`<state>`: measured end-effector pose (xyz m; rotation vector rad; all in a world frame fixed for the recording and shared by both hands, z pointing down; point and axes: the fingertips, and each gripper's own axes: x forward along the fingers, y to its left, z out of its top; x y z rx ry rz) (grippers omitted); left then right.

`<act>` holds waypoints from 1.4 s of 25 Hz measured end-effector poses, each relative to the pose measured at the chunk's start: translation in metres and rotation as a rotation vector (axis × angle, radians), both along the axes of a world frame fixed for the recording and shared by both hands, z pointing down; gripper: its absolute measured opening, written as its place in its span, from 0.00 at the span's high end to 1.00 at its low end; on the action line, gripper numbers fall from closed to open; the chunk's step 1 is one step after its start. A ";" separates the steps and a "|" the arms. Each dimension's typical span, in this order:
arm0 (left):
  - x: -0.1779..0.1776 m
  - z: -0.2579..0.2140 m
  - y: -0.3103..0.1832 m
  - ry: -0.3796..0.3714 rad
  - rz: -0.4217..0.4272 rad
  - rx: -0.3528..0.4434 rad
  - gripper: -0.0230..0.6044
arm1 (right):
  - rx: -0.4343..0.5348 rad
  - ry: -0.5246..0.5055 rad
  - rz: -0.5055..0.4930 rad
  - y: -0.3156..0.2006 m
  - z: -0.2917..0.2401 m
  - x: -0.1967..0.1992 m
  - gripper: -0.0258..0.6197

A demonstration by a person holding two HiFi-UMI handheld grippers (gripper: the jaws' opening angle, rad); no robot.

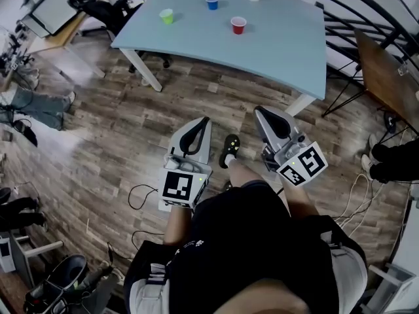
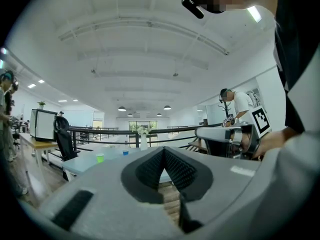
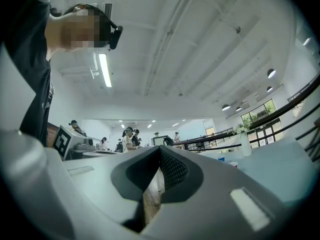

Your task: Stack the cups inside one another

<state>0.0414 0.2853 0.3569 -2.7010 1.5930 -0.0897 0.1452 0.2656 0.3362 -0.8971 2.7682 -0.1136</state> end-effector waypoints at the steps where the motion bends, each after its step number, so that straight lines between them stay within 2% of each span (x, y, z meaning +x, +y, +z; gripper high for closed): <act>1: -0.003 0.003 -0.003 -0.004 -0.009 -0.005 0.98 | 0.003 0.003 -0.002 -0.006 0.001 -0.001 0.96; 16: -0.063 -0.008 -0.091 -0.041 -0.122 0.011 0.98 | 0.005 -0.020 -0.081 -0.113 0.002 -0.053 0.96; 24: -0.080 -0.012 -0.156 -0.037 -0.135 0.002 0.98 | -0.004 -0.005 -0.078 -0.181 0.002 -0.065 0.96; 35: -0.081 -0.017 -0.247 -0.056 -0.106 -0.002 0.98 | -0.005 0.009 -0.032 -0.270 0.002 -0.060 0.96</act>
